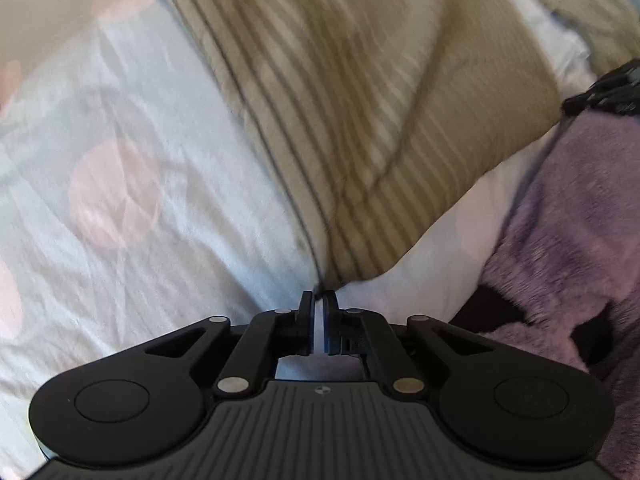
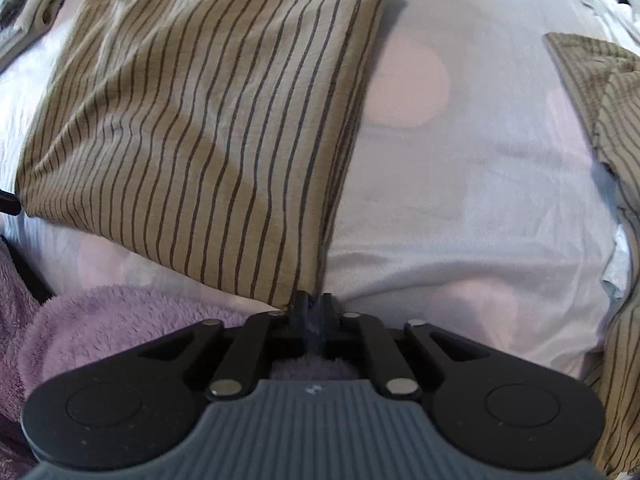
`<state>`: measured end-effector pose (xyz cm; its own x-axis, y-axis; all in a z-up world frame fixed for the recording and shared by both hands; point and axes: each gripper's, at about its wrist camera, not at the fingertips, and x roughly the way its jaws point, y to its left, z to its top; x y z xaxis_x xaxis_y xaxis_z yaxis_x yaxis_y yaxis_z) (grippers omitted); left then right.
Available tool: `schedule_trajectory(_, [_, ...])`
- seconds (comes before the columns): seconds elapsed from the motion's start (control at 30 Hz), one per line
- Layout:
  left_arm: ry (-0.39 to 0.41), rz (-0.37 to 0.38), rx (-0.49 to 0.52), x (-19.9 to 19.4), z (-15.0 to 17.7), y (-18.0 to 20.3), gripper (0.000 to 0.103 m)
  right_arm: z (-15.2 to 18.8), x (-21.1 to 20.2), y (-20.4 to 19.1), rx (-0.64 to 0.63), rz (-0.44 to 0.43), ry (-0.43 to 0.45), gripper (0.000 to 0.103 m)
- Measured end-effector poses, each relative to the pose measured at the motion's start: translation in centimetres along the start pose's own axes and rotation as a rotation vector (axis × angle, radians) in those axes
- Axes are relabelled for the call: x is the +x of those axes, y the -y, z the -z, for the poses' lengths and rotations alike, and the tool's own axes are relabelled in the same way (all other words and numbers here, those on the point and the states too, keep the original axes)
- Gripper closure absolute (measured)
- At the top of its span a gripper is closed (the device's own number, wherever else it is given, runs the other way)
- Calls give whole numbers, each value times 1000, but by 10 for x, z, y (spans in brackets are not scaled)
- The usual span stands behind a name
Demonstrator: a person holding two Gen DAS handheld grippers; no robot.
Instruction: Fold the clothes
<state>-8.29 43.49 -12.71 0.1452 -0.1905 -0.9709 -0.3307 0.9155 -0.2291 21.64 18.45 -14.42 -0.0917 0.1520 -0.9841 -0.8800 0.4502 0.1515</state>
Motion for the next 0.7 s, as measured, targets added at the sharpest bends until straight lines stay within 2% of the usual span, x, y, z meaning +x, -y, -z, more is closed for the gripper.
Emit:
schedule_trajectory(0.07, [63,7,1,-14,1,-5,64,2,-8,4,12,-10,35,62])
schedule_trajectory(0.1, [95,2,0,-20,1,-8,57,2,-12,5,20,-14,56,60])
schedule_trajectory(0.2, [210,-26,-52,-32,-13,-18,57,-3,-23,11,54,-20,139,60])
schedule_trajectory(0.3, [347,-5,-181,-36,-26,-35,53,-17,-31,14,108,-30,250,60])
schedule_trajectory(0.4, [466,20,-308,-31,-38,-46,53,-30,-29,25,230,-74,358,59])
schedule_trajectory(0.5, [525,43,-394,-18,-48,-55,53,-41,-20,36,320,-120,403,59])
schedule_trajectory(0.53, [530,38,-405,-13,-50,-55,54,-44,-17,39,347,-135,414,59])
schedule_trajectory(0.6, [540,21,-418,-4,-52,-57,65,-47,-9,47,386,-161,417,63])
schedule_trajectory(0.63, [543,13,-423,-2,-51,-58,85,-48,-3,47,397,-170,404,73])
schedule_trajectory(0.67, [546,5,-427,1,-49,-60,98,-49,3,47,407,-175,390,87])
schedule_trajectory(0.7, [549,-3,-431,4,-48,-62,101,-51,5,49,415,-167,376,91])
